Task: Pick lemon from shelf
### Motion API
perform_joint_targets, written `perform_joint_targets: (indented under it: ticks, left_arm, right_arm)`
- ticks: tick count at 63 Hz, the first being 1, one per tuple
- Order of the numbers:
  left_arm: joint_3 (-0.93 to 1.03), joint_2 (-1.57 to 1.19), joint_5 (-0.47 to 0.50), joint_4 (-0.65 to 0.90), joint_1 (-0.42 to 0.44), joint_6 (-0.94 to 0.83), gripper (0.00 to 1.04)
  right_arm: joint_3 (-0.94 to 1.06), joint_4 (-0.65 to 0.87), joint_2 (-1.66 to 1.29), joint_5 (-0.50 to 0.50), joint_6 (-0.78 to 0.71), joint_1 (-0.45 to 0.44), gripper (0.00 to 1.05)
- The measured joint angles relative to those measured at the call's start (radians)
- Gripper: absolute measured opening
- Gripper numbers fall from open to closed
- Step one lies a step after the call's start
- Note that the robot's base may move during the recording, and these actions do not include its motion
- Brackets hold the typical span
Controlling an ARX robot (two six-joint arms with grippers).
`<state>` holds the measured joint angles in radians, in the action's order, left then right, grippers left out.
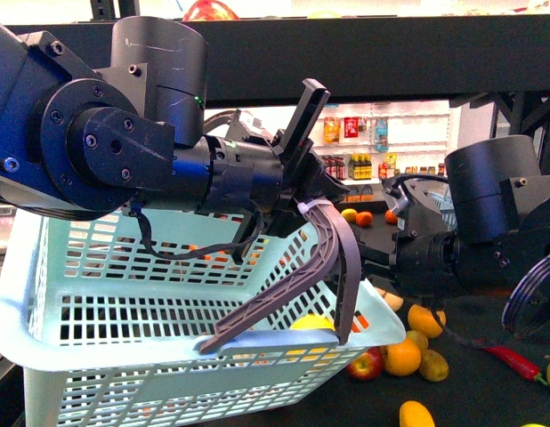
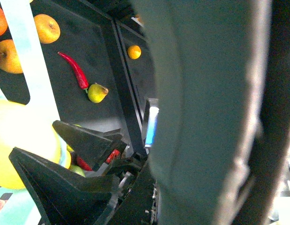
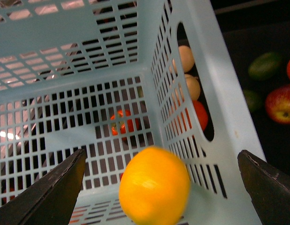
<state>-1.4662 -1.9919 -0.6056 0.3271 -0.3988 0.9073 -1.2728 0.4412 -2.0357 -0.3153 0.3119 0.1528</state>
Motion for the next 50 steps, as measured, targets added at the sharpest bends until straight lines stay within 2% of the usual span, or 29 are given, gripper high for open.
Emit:
perform_joint_targets:
  ticks: [12,30,39,50]
  left_arm:
    - [0.0,-0.002,0.007,0.0,0.001,0.0,0.07]
    - [0.0,-0.002,0.001,0.0,0.001,0.003,0.07]
    - [0.0,-0.002,0.003,0.0,0.0,0.002,0.07]
    - [0.0,-0.002,0.005,0.0,0.0,0.002,0.07]
  right_arm:
    - [-0.074,-0.027,0.0,0.042,-0.053,-0.095,0.97]
    - [-0.135,-0.128,-0.088,0.119,-0.324,-0.243,0.97]
    - [-0.145,-0.156,-0.252,0.085,-0.354,-0.249,0.97]
    - [-0.227,-0.165,-0.419,0.115,-0.361,-0.226,0.97]
